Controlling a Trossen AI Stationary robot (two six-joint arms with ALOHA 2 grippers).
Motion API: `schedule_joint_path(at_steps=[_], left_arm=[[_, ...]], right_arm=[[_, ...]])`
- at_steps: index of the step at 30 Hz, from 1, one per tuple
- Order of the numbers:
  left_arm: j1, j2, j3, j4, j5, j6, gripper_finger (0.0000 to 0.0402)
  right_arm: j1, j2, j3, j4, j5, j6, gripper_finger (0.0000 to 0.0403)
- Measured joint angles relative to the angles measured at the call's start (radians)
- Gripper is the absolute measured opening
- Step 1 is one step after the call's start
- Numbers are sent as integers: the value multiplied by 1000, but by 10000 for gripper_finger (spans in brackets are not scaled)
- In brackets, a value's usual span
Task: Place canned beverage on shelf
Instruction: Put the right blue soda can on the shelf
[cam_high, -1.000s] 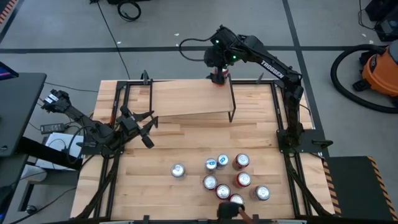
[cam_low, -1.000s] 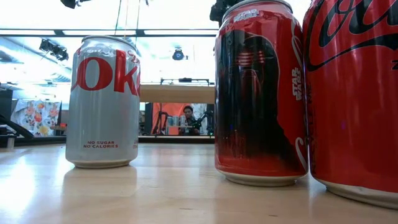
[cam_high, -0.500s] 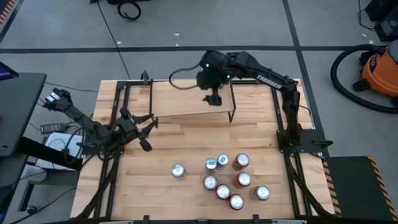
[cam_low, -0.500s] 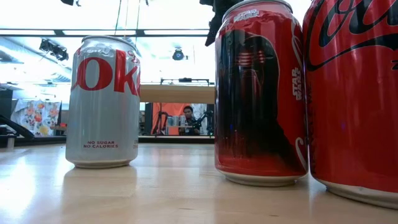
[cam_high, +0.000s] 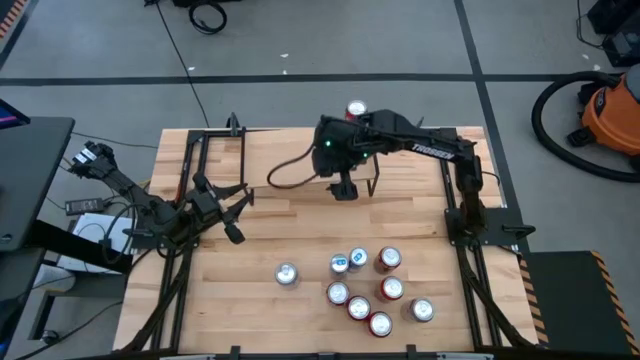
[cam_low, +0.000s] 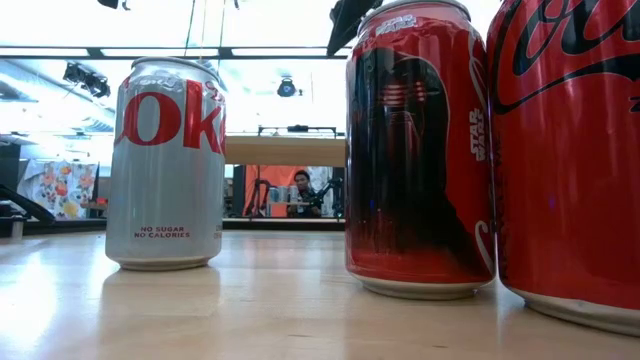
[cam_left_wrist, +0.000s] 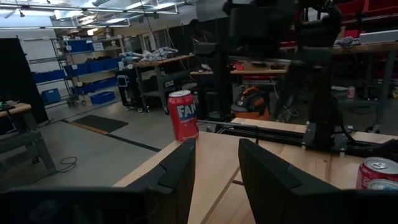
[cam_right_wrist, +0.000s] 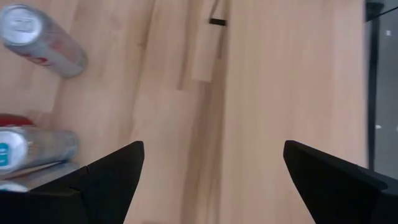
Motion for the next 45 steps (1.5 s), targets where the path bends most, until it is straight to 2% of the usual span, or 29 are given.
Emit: schedule_joint_path(at_steps=[25, 45], left_arm=[[0, 0, 0, 0, 0, -1, 133], [0, 0, 0, -1, 0, -26, 133]], right_arm=[[248, 0, 0, -57, 3, 203, 396], [463, 0, 0, -120, 164, 400, 396]])
